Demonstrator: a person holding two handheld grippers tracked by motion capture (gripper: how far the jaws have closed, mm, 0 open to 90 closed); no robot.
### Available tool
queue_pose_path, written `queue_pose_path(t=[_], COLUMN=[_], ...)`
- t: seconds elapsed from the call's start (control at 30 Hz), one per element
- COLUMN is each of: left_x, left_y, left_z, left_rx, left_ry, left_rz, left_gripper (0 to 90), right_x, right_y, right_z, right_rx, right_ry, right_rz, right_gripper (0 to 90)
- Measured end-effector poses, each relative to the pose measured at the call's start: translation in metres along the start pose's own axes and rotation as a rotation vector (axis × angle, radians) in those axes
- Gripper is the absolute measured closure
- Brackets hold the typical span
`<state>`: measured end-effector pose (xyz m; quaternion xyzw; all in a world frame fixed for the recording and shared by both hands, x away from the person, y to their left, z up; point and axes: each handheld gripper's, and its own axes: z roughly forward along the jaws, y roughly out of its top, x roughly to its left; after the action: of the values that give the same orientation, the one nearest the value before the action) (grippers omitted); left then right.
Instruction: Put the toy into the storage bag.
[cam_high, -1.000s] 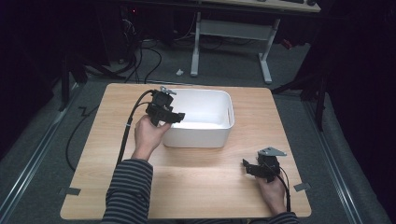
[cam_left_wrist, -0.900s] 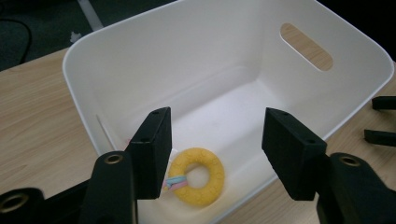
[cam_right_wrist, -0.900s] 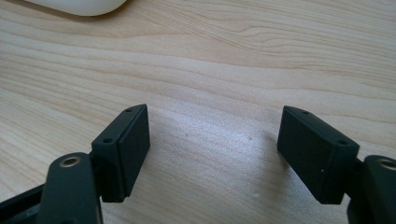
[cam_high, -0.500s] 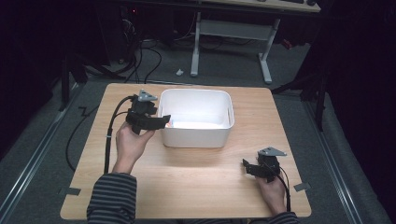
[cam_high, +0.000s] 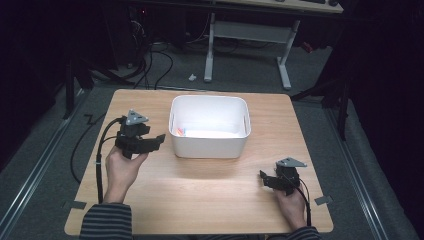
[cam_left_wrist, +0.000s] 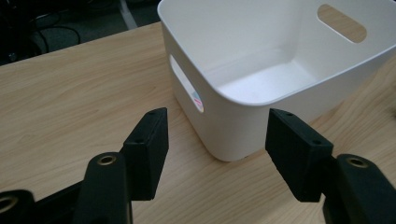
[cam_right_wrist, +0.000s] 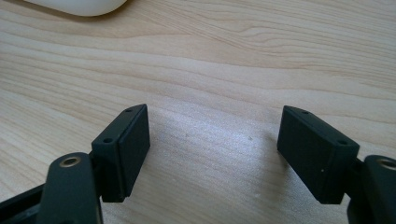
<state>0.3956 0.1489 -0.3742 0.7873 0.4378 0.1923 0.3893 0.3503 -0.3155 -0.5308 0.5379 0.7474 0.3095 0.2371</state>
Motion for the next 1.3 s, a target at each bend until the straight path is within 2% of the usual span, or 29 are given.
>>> queue_pose_path(t=[0.17,0.3,0.4,0.53,0.57,0.67,0.77,0.87,1.0,1.03,1.13,1.2,1.27,1.3], left_x=[0.004,0.012,0.014,0.018,0.018,0.02,0.019,0.018,0.019,0.019,0.019,0.019,0.017,0.017], left_y=[-0.014,-0.031,-0.038,-0.058,-0.058,-0.068,-0.085,-0.093,-0.113,-0.113,-0.129,-0.132,-0.141,-0.141], left_z=[-0.002,0.0,0.001,0.005,0.005,0.009,0.014,0.019,0.029,0.029,0.041,0.044,0.05,0.05], left_rx=[-0.006,0.011,0.012,0.03,0.03,0.046,0.038,0.044,0.061,0.061,0.086,0.088,0.082,0.082], left_ry=[-0.001,-0.003,-0.003,-0.005,-0.005,-0.005,0.005,0.009,0.015,0.015,0.049,0.061,0.102,0.102], left_rz=[-0.02,-0.058,-0.07,-0.1,-0.1,-0.113,-0.123,-0.126,-0.157,-0.157,-0.161,-0.159,-0.15,-0.15], left_gripper=[39.3,38.6,38.4,37.9,37.9,37.9,38.1,37.9,36.7,36.5,36.1,35.8,36.5,36.5], right_x=[0.0,0.0,0.0,0.0,0.0,0.0,0.0,0.0,0.0,0.0,0.001,0.0,0.001,0.001], right_y=[0.0,0.0,0.0,0.0,0.0,0.0,0.0,0.0,0.0,0.0,0.0,0.0,0.0,0.0], right_z=[0.0,0.0,0.0,0.0,0.0,0.0,0.0,0.0,0.0,0.0,0.0,0.0,0.0,0.0], right_rx=[0.0,0.0,0.0,0.0,0.0,0.0,0.0,0.0,-0.001,-0.001,0.0,-0.001,0.0,0.0], right_ry=[0.0,0.0,-0.001,-0.001,-0.001,-0.001,-0.001,-0.001,-0.001,-0.001,-0.001,-0.001,-0.001,-0.001], right_rz=[0.001,0.001,0.001,0.001,0.001,0.001,0.002,0.002,0.0,0.0,0.002,0.0,0.002,0.002], right_gripper=[25.5,25.5,25.5,25.5,25.5,25.5,25.5,25.5,25.5,25.5,25.5,25.5,25.5,25.5])
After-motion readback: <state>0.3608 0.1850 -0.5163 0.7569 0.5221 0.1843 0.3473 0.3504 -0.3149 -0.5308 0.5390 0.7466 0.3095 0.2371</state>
